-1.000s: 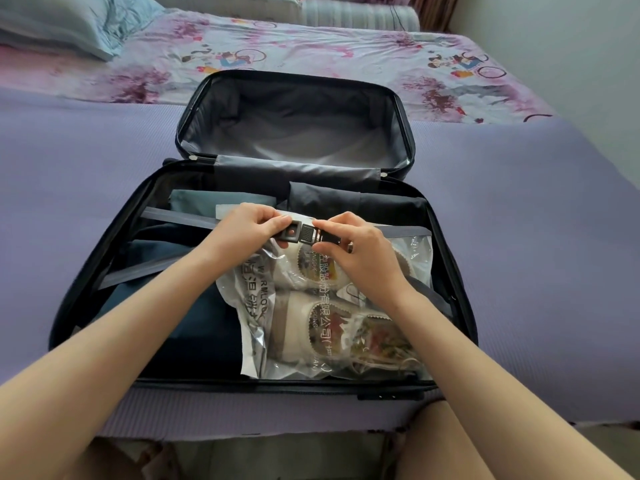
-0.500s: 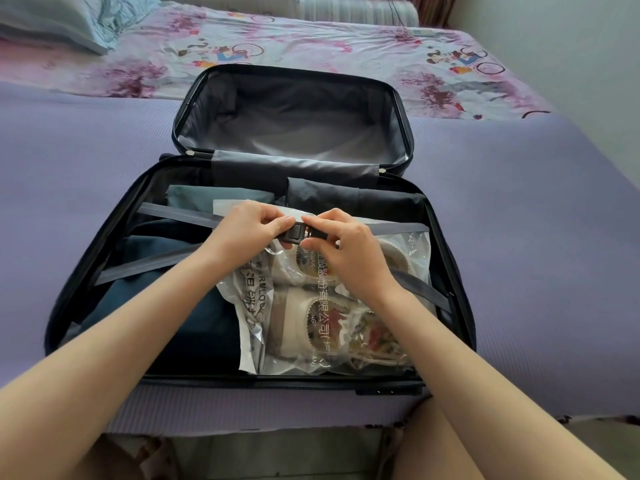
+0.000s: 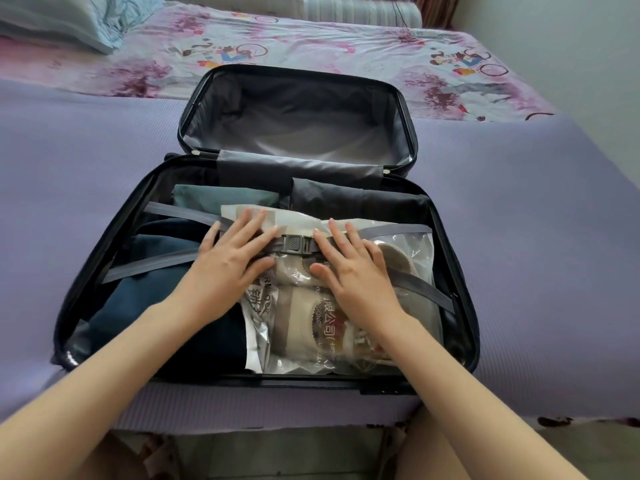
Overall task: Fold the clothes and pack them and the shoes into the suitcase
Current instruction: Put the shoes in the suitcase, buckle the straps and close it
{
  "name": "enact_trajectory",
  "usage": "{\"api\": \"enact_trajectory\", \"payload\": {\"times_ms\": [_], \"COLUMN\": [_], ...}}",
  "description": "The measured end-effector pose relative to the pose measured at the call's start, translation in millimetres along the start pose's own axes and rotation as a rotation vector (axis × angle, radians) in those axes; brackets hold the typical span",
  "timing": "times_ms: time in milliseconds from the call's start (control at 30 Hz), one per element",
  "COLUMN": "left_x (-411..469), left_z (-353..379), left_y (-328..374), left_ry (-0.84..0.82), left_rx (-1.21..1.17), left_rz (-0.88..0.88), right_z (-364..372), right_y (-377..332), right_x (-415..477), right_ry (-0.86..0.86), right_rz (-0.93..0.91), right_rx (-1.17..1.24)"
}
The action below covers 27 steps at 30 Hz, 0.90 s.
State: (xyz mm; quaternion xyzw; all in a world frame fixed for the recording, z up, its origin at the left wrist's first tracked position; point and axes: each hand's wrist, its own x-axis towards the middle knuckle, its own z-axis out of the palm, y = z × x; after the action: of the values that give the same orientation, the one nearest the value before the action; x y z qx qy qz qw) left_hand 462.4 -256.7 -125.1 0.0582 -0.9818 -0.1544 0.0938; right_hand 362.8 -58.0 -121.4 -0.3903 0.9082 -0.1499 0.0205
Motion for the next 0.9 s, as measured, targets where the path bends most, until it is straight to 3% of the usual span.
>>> {"api": "enact_trajectory", "payload": {"times_ms": [167,467,567,667,800,900], "left_x": [-12.6,-13.4,-23.0,-47.7,-74.7,-70.4], "left_z": [15.1,12.3,0.5,-7.4,4.5,5.8], "left_y": [-7.3,-5.0,0.9,13.1,21.8,14.7], "left_ry": [-0.079,-0.082,-0.046,-0.063,-0.136,-0.197], "left_rx": [0.064,-0.007,-0.093,-0.126,0.082,0.027], "left_rz": [-0.057,-0.068,-0.110,-0.154,-0.128,-0.096], "right_z": [21.1,16.6,3.6,-5.8,12.3,30.0], "right_y": [0.8,1.5,-5.7,-27.2,-40.7,-35.1], "right_x": [-4.0,-2.4,-6.8,-20.6,-39.5,-40.5], "right_ry": [-0.071,-0.163,-0.104,0.034,-0.097,-0.158], "right_rz": [0.033,0.058,0.047,0.030,0.168,0.214], "right_rx": [-0.079,0.043,0.125,0.015,-0.036,-0.097]}}
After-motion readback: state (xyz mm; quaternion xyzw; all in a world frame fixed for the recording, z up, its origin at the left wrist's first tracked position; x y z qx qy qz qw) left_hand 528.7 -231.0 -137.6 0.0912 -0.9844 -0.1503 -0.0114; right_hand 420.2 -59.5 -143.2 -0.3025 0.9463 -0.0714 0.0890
